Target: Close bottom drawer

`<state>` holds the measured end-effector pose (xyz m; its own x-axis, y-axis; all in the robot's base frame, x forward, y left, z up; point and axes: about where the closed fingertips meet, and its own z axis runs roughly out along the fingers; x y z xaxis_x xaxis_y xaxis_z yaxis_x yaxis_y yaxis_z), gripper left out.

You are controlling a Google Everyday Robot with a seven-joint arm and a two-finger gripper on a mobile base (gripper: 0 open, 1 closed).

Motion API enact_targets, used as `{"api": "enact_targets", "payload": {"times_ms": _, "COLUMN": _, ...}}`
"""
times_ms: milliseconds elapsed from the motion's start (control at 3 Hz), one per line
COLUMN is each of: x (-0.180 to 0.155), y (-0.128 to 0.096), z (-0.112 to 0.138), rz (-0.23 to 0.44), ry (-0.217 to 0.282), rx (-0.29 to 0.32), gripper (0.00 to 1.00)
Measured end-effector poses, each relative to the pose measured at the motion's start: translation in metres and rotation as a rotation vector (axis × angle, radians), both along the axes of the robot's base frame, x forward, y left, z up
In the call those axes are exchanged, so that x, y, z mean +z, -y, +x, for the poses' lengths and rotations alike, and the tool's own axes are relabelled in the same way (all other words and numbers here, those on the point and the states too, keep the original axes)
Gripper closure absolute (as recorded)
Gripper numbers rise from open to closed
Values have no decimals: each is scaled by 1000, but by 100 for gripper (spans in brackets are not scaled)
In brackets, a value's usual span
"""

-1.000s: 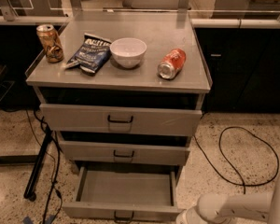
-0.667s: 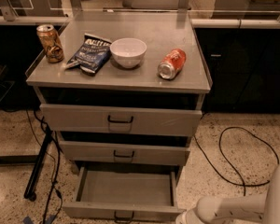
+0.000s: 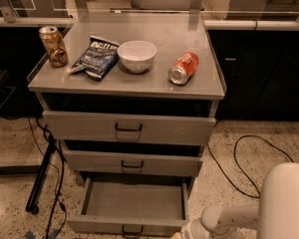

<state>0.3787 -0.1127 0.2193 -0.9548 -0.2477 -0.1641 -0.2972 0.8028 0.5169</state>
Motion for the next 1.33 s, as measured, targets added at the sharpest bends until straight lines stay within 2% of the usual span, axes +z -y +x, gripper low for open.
{"api": "enact_targets", "payload": {"times_ms": 333, "x": -4, "y": -2, "z": -2, "rz": 5, "ry": -10, "rx": 2, "gripper": 100}}
{"api": "enact_targets", "payload": {"times_ms": 667, "x": -33, "y": -4, "z": -1, "rz": 44, "ry": -36, "rx": -38, "gripper": 100}}
{"api": "enact_targets", "payload": {"times_ms": 1333, "x": -48, "y": -6, "z": 39, "rz": 88, "ry": 44, "rx": -119, "gripper": 100}}
